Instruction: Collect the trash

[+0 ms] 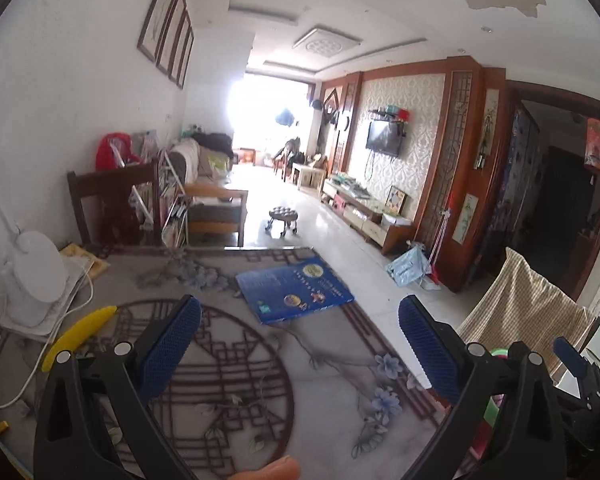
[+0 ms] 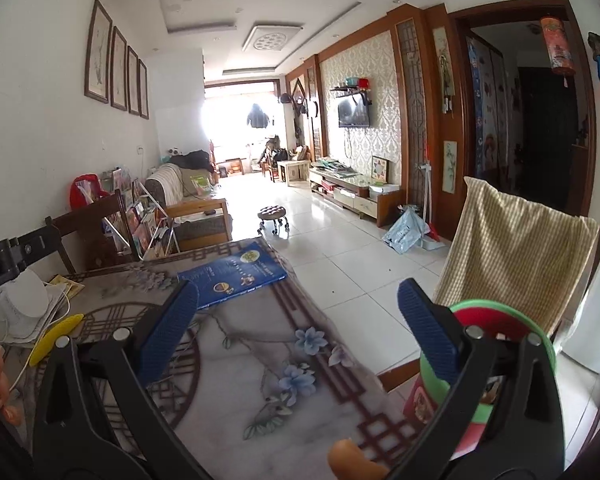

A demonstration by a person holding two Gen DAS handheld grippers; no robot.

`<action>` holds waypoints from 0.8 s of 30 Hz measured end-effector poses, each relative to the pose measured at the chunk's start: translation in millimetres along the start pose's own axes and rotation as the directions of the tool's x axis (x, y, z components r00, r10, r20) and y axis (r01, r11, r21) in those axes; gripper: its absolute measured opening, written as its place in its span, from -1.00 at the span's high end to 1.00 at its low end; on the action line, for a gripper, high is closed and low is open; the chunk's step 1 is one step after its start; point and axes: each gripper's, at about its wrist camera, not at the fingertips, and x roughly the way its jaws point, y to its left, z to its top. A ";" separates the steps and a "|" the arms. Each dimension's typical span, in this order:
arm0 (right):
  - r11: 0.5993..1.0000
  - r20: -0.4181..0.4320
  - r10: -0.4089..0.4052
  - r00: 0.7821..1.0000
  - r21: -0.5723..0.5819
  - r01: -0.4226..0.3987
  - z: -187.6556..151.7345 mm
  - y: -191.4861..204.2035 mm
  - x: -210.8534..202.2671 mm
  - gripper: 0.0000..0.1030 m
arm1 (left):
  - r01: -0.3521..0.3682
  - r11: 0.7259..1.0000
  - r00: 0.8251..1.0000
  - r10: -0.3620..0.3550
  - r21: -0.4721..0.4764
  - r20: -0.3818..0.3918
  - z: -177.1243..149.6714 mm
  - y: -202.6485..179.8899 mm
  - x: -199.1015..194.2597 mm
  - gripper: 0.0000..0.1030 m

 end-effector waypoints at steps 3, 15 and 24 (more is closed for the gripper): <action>1.000 -0.013 -0.019 1.000 0.013 0.019 -4.0 12.5 -3.6 -0.91 | 0.003 1.000 0.998 -0.003 0.010 -0.060 -0.3 10.7 3.1 -0.85; 0.998 -0.020 -0.063 0.998 0.001 0.063 -6.4 39.5 -22.7 -0.91 | 0.049 0.999 0.992 -0.048 0.005 -0.113 1.6 36.4 -0.6 -0.85; 0.997 -0.022 -0.074 0.997 -0.012 0.074 -6.2 45.5 -28.6 -0.91 | 0.061 0.998 0.990 -0.059 0.010 -0.128 -2.1 39.7 -1.6 -0.85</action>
